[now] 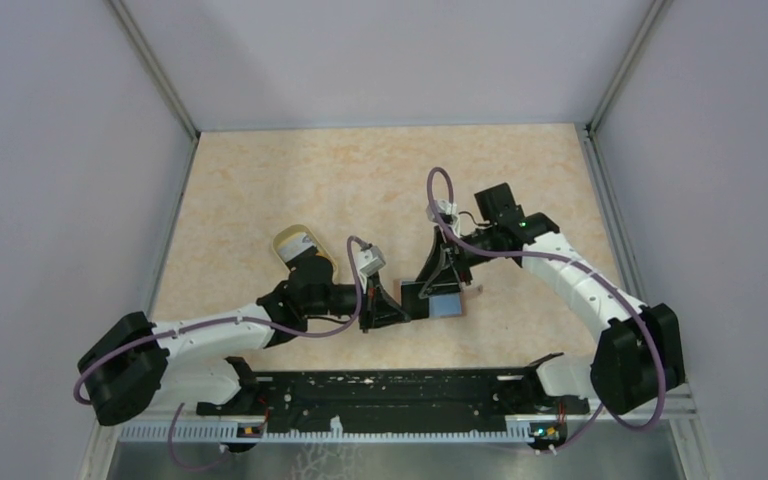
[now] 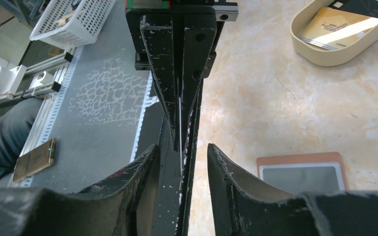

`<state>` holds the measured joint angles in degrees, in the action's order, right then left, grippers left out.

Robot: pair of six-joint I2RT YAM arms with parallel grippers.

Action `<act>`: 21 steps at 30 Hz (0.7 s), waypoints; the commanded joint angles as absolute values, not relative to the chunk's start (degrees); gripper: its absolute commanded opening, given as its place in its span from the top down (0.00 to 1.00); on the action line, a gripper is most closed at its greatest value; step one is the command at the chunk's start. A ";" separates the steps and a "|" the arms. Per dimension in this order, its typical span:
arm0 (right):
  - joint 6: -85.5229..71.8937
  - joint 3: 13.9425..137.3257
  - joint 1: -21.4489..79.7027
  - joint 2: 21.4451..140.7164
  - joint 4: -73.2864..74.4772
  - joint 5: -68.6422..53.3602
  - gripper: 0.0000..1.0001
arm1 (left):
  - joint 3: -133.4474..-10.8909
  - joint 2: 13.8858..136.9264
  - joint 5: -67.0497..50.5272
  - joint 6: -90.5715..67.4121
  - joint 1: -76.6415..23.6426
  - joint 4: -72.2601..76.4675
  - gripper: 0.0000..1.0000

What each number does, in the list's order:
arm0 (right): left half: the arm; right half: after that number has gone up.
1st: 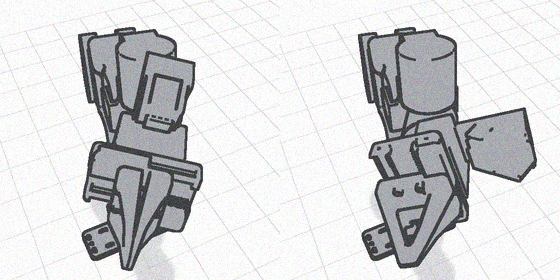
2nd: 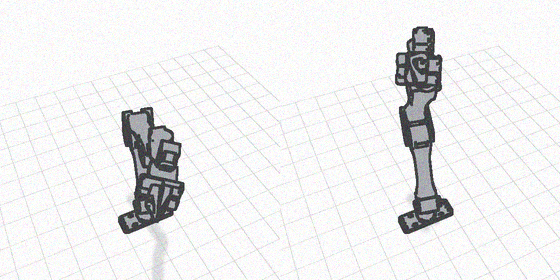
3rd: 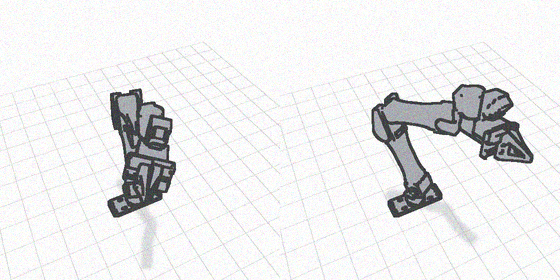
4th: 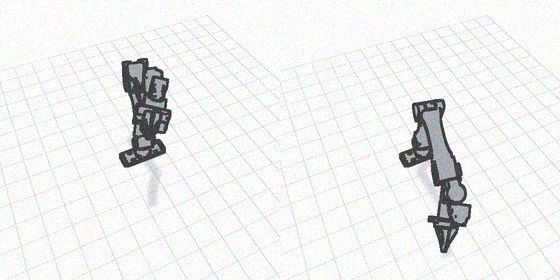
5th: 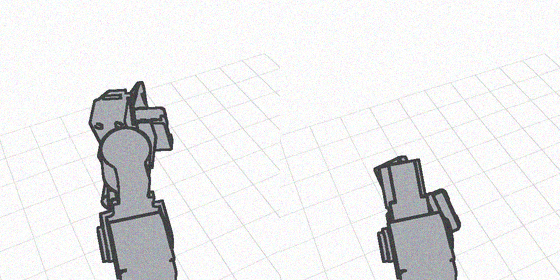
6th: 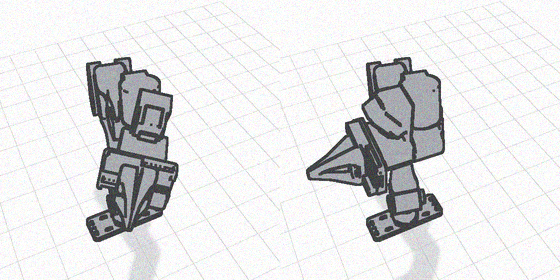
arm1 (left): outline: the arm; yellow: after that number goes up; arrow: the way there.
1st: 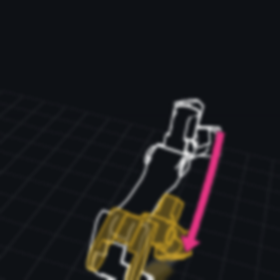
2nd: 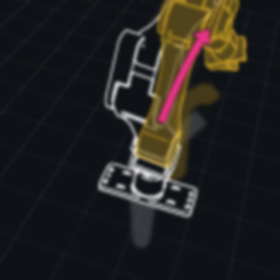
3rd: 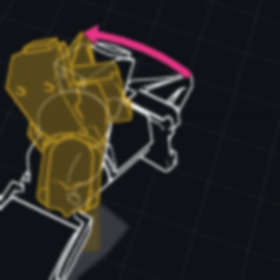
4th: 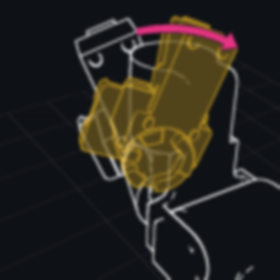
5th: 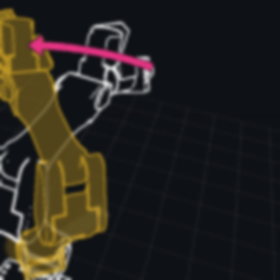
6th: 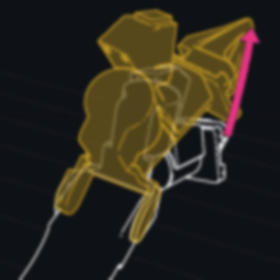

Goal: Put the credit cards into the card holder
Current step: Insert the credit card into the card holder.

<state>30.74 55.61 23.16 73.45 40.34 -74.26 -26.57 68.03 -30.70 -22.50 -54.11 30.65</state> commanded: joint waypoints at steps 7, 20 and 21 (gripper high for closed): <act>34.89 58.36 25.23 74.45 42.32 -73.41 1.00 | -29.69 68.28 -32.28 -20.72 -53.79 27.94 1.00; -2.15 42.36 9.55 73.69 4.30 -69.53 1.00 | -7.92 59.54 -2.53 -37.74 -53.80 48.53 0.01; -2.08 41.95 9.03 74.61 4.45 -67.38 1.00 | -8.16 60.85 -1.52 -38.47 -53.79 47.30 0.01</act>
